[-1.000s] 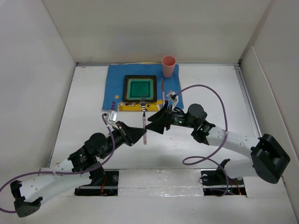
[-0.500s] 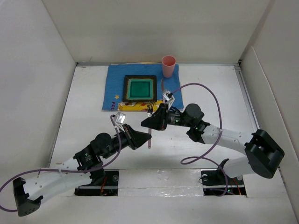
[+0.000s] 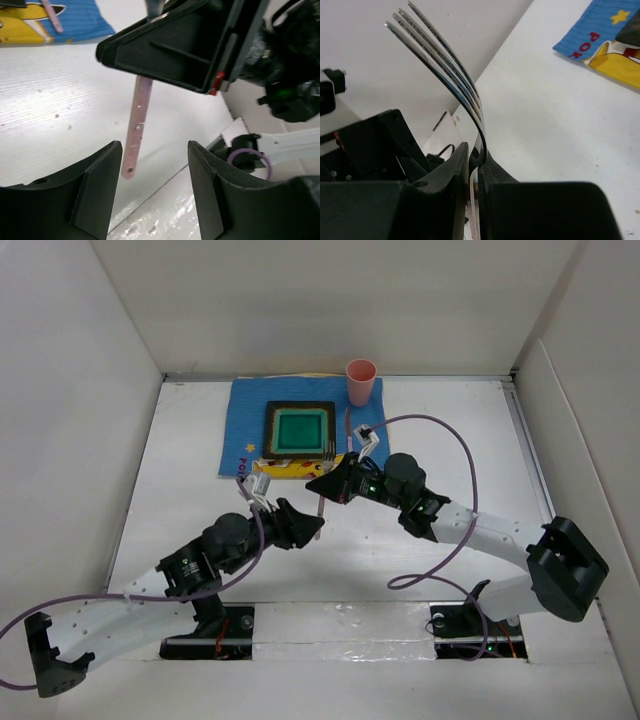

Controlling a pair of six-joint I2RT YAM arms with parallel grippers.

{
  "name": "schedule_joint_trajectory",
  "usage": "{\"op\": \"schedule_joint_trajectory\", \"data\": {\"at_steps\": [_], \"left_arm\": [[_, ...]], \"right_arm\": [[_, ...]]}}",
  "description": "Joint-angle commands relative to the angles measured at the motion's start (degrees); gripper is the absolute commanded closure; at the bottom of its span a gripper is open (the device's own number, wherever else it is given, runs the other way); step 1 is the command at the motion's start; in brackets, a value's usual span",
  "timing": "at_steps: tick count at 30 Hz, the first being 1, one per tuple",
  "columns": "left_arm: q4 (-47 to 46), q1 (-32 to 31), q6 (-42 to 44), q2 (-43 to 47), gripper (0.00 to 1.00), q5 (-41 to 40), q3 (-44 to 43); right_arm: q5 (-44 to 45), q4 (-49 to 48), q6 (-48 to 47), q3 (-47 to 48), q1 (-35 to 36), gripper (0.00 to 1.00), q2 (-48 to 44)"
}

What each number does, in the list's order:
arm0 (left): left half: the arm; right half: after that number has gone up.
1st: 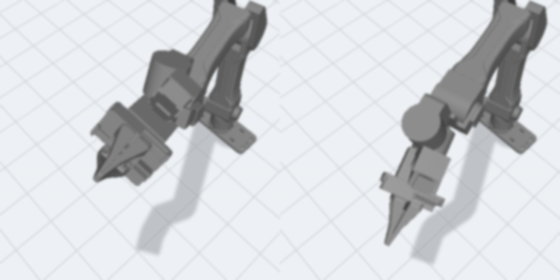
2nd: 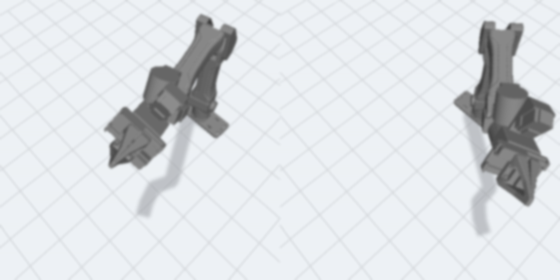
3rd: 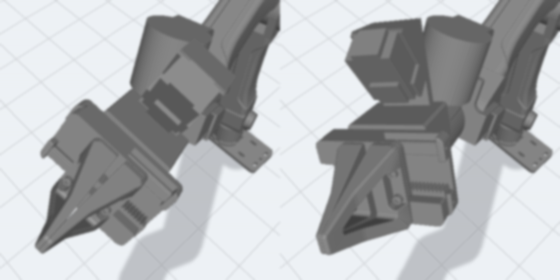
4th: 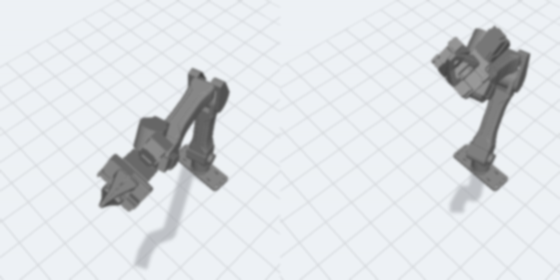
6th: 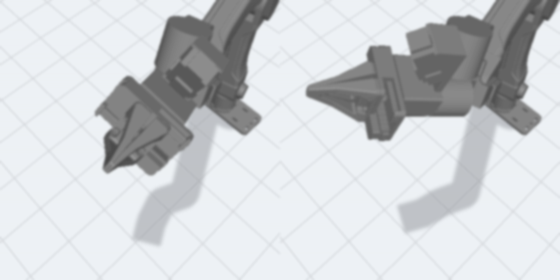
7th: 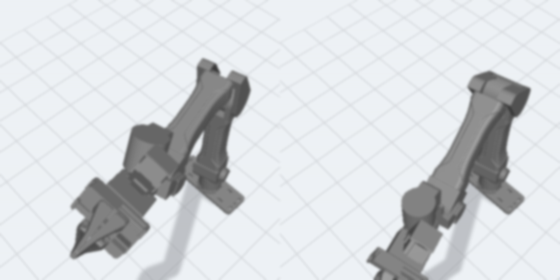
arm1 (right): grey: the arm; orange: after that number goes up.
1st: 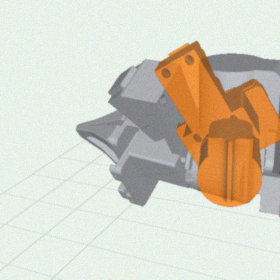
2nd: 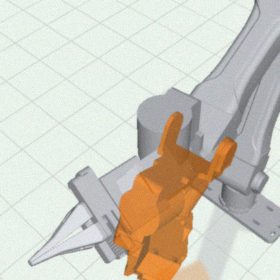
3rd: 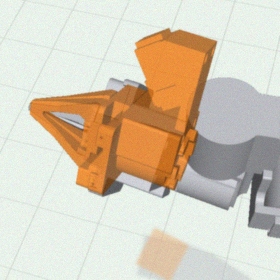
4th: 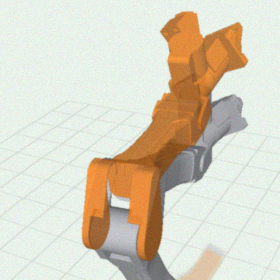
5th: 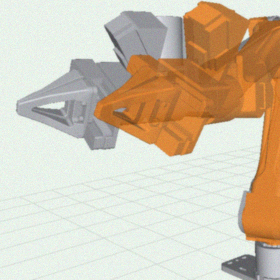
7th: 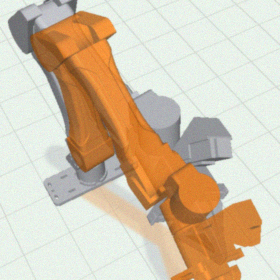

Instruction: Set the dinner table for one person

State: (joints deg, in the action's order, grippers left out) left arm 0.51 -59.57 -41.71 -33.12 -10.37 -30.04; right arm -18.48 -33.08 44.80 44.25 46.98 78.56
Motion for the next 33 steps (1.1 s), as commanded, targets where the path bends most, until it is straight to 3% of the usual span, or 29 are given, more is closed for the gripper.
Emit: {"op": "schedule_joint_trajectory", "data": {"at_steps": [1, 10, 15, 22, 24, 29, 31, 33], "left_arm": [[0.72, -0.28, 3.04, -2.73, 0.48, -4.21, -1.16], [-1.39, -0.81, 6.03, -9.85, 0.54, -8.43, -3.0], [-1.22, -0.81, 6.21, -12.84, 0.75, -10.98, -3.97], [1.92, -0.81, 6.38, -18.37, 0.87, -14.41, -6.69], [3.17, -0.81, 5.95, -20.31, 0.99, -16.34, -7.4], [11.34, -8.62, 2.17, -25.22, 1.0, -28.44, -11.52], [13.8, -10.47, -0.02, -26.37, 1.0, -30.49, -12.67], [13.03, -11.01, -0.47, -26.38, 1.0, -30.33, -12.5]], "right_arm": [[5.47, 0.82, 2.31, 3.56, 0.57, 1.0, 0.71], [4.16, 0.39, 6.79, 6.11, 0.57, 1.0, 3.87], [2.84, -1.37, 9.17, 5.06, 0.04, 1.0, 5.1], [-0.33, -3.66, 12.15, 3.48, -1.71, 1.0, 6.6], [-1.03, -3.74, 12.77, 3.04, -1.72, 1.0, 6.6], [-0.77, -2.61, 12.95, 1.72, -2.25, 1.0, 5.38], [-0.33, -2.25, 12.69, 1.19, -2.77, 0.96, 4.67], [-0.24, -2.34, 12.25, 0.14, -2.77, 0.82, 3.36]]}}
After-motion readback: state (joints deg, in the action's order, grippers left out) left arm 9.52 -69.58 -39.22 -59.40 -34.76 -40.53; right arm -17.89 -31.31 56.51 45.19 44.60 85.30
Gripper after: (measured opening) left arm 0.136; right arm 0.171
